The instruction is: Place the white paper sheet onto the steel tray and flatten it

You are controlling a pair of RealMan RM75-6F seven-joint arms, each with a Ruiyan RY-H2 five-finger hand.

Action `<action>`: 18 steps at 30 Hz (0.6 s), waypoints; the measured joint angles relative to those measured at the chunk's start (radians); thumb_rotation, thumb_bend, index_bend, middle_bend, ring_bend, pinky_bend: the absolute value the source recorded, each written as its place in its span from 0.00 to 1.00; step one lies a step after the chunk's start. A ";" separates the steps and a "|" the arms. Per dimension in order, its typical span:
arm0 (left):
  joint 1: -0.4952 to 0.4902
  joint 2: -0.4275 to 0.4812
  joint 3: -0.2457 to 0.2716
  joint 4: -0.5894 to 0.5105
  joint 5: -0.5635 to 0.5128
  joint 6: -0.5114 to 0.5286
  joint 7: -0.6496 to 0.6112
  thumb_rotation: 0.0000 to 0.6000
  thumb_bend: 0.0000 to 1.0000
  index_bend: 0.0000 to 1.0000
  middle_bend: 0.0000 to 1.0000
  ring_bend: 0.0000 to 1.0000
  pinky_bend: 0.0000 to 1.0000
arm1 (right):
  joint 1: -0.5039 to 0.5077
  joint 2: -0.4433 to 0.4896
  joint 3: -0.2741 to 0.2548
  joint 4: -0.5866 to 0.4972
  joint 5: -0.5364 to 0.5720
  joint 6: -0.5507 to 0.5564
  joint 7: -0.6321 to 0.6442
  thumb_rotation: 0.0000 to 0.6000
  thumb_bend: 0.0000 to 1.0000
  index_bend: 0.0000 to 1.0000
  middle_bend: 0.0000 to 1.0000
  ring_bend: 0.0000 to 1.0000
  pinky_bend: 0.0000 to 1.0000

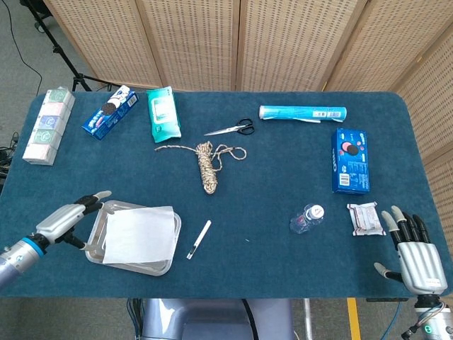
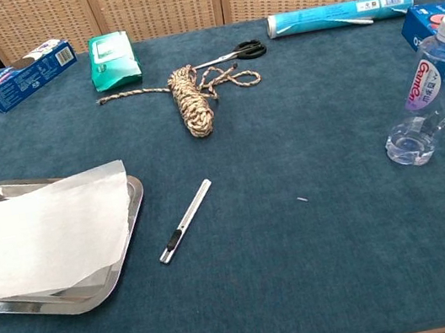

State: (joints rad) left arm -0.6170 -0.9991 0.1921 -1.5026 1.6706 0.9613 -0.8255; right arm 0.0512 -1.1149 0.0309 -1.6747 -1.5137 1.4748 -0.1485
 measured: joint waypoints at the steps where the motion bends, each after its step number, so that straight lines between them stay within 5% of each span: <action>1: -0.005 -0.001 -0.001 -0.009 -0.008 -0.019 0.002 0.98 0.14 0.29 0.00 0.00 0.00 | 0.000 0.000 0.000 0.000 0.000 0.000 0.001 1.00 0.00 0.00 0.00 0.00 0.00; 18: -0.143 -0.017 -0.088 -0.143 -0.143 -0.276 -0.018 0.98 0.13 0.25 0.00 0.00 0.00 | 0.000 0.007 -0.004 -0.003 -0.004 -0.003 0.009 1.00 0.00 0.00 0.00 0.00 0.00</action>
State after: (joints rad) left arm -0.7603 -1.0164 0.1038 -1.6453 1.5277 0.6851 -0.8432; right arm 0.0507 -1.1078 0.0273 -1.6778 -1.5180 1.4719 -0.1398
